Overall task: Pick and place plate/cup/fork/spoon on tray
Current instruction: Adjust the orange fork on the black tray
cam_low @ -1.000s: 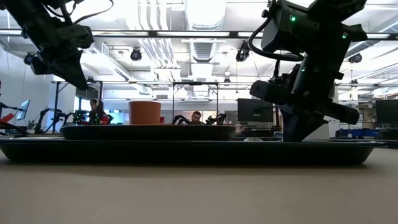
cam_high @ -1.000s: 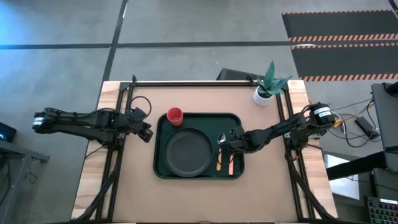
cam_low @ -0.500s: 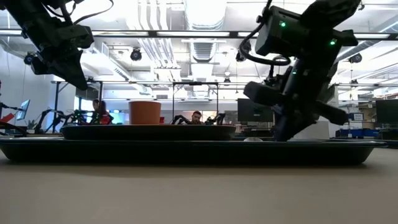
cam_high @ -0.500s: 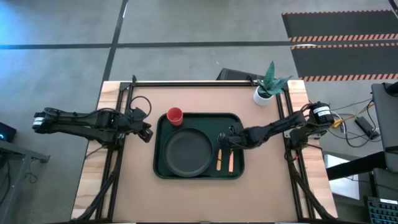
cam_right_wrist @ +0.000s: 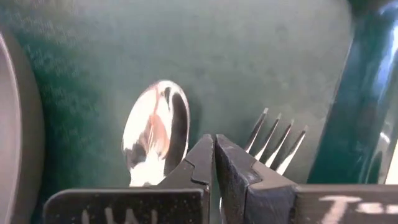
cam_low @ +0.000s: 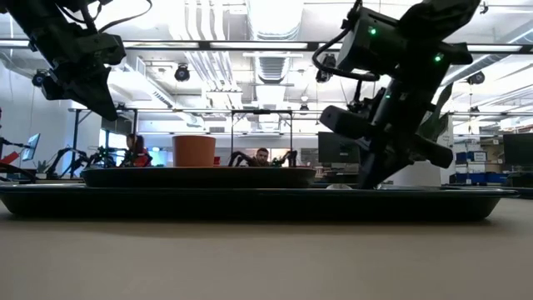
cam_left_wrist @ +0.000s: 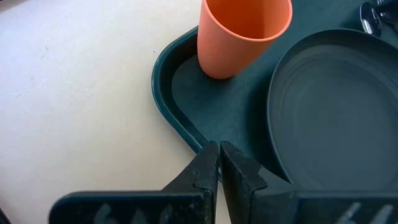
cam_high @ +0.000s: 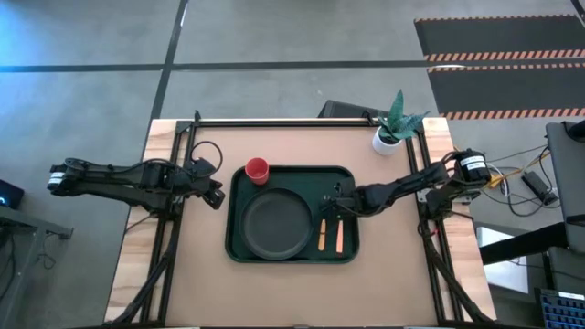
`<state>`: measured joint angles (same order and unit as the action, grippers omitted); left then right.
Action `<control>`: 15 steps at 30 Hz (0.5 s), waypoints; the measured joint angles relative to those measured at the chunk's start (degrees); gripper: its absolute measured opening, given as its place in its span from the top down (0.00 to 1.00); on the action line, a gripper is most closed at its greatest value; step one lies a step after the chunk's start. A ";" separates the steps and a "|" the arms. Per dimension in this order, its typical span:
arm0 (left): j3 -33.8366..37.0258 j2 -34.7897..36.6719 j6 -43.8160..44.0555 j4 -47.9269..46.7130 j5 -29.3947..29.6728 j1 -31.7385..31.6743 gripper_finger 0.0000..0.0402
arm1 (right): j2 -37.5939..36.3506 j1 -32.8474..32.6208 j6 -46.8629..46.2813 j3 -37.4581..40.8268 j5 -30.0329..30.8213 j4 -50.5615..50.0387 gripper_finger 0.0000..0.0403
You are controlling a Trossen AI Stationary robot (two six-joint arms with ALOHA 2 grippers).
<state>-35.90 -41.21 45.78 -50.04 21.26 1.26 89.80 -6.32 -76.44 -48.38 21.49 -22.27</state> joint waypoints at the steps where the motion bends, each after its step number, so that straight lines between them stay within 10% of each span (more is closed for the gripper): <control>1: 0.00 0.00 0.00 0.00 0.00 0.00 1.00 | 0.00 -0.07 -0.01 0.00 -0.69 -0.05 0.98; 15: 0.00 -0.01 0.07 0.00 0.00 0.00 1.00 | -0.09 -1.32 -3.02 -0.13 -3.62 -8.65 0.98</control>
<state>-35.90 -41.23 45.84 -50.04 21.26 1.26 89.71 -7.64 -79.47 -48.51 17.87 -30.92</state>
